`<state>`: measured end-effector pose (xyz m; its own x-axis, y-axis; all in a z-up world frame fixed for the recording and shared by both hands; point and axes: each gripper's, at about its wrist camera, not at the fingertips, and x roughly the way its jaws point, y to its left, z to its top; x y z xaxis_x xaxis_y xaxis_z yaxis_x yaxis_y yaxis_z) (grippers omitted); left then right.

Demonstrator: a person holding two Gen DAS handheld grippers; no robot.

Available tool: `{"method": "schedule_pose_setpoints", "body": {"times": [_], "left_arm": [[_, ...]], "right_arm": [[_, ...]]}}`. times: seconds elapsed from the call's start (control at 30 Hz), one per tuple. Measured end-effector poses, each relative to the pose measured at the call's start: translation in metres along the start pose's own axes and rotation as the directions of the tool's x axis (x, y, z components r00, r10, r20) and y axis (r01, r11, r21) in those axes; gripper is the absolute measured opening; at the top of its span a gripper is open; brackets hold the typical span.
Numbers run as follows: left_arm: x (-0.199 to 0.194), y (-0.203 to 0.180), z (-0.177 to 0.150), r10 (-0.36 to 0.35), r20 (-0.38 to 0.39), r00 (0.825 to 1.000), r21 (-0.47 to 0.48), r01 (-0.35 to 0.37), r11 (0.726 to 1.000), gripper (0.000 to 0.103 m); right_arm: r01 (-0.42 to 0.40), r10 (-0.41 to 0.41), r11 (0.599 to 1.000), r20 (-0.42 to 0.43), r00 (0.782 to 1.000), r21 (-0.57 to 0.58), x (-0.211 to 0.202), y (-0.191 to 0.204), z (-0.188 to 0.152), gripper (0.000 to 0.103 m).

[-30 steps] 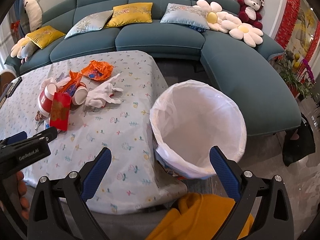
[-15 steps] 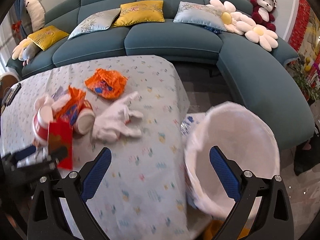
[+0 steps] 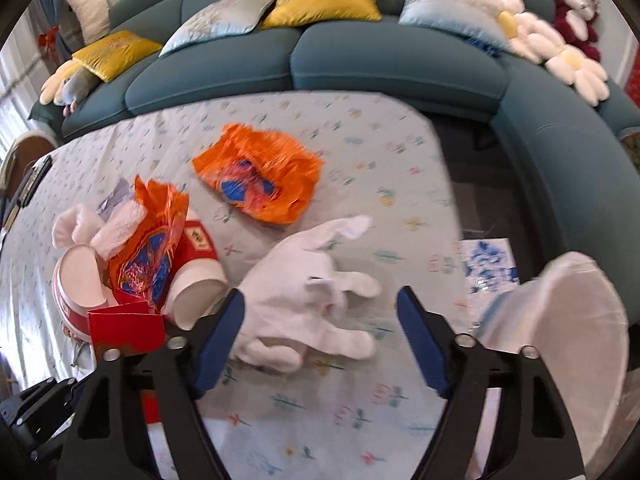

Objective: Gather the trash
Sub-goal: 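Grasp the red envelope with the left tool while the right tool grasps the white glove, then carry the red envelope and white glove over the bin with both tools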

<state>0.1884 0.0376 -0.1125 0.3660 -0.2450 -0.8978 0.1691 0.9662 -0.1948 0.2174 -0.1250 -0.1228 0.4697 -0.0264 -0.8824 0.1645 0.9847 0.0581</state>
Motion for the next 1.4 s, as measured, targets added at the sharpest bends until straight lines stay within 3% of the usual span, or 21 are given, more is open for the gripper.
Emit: {"method": "schedule_pose_setpoints", "body": {"times": [0.23,0.4,0.7,0.93,1.17,1.4], "left_arm": [[0.0,0.0,-0.001,-0.017,0.0,1.0,0.0,0.017,1.0,0.012],[-0.004,-0.004,-0.003,-0.019,-0.005,1.0,-0.007,0.019,1.0,0.008],[-0.043,-0.041,-0.01,-0.035,0.063,0.997,0.051,0.032,0.998,0.005],[-0.08,-0.095,-0.016,-0.085,0.124,0.989,0.137,0.068,0.988,0.005],[-0.104,-0.166,-0.027,-0.153,0.152,0.977,0.254,0.111,0.961,0.005],[-0.105,-0.231,-0.043,-0.212,0.127,0.969,0.347,0.157,0.925,0.005]], "right_arm": [[-0.042,0.042,0.999,-0.098,0.994,-0.004,0.037,0.006,-0.005,0.029],[-0.067,0.071,0.997,-0.109,0.992,0.041,0.032,-0.004,-0.011,0.011],[-0.078,0.077,0.994,0.014,0.997,0.079,-0.047,-0.041,-0.01,0.009],[-0.058,0.041,0.99,0.133,0.99,0.13,-0.126,-0.094,-0.018,0.009],[-0.015,-0.03,0.979,0.215,0.976,0.203,-0.182,-0.156,-0.039,0.009],[0.028,-0.093,0.961,0.226,0.97,0.275,-0.203,-0.208,-0.067,0.009]]}}
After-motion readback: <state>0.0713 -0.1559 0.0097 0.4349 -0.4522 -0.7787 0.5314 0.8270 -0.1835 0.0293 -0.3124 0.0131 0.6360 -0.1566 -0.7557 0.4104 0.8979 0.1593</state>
